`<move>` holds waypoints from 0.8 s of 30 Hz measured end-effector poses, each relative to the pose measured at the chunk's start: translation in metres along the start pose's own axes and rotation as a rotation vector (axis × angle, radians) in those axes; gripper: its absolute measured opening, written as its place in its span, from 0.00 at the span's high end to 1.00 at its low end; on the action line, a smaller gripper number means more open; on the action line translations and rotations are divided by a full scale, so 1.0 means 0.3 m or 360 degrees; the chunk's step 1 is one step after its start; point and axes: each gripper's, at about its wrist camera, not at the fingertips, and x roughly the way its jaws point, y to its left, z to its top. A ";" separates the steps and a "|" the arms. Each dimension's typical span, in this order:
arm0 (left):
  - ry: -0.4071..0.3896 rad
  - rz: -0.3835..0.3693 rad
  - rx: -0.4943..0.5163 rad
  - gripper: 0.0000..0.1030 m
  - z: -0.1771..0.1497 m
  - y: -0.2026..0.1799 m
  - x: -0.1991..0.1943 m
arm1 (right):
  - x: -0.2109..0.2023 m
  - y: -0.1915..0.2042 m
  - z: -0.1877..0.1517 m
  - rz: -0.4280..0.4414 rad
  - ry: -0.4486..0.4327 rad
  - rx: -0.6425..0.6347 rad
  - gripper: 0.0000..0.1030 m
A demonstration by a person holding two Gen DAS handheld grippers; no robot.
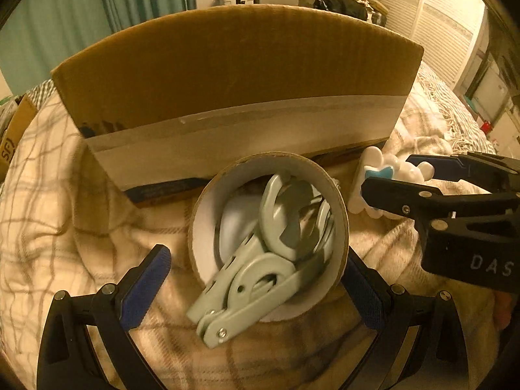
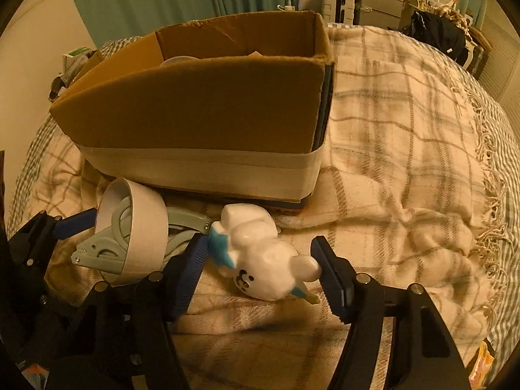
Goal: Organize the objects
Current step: 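Grasp the white tape roll with the left tool while the right tool grasps the white plush toy, then carry the tape roll and plush toy over the cardboard box with both tools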
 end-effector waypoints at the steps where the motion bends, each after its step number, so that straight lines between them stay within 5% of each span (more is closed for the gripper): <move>1: -0.0001 -0.0022 -0.0006 0.00 0.002 0.002 0.001 | -0.003 0.001 -0.001 -0.0001 -0.0003 0.0000 0.39; 5: -0.0007 -0.0090 -0.0025 0.17 -0.003 0.005 -0.014 | -0.038 -0.006 -0.003 0.0014 -0.0031 0.0006 0.53; 6: -0.0013 -0.0102 -0.0023 0.20 -0.003 0.007 -0.021 | -0.045 -0.004 -0.002 0.0021 -0.0035 0.0004 0.64; 24: -0.0135 0.0066 -0.0051 0.21 -0.077 0.047 -0.288 | -0.253 0.126 -0.055 -0.0040 -0.0175 -0.0076 0.65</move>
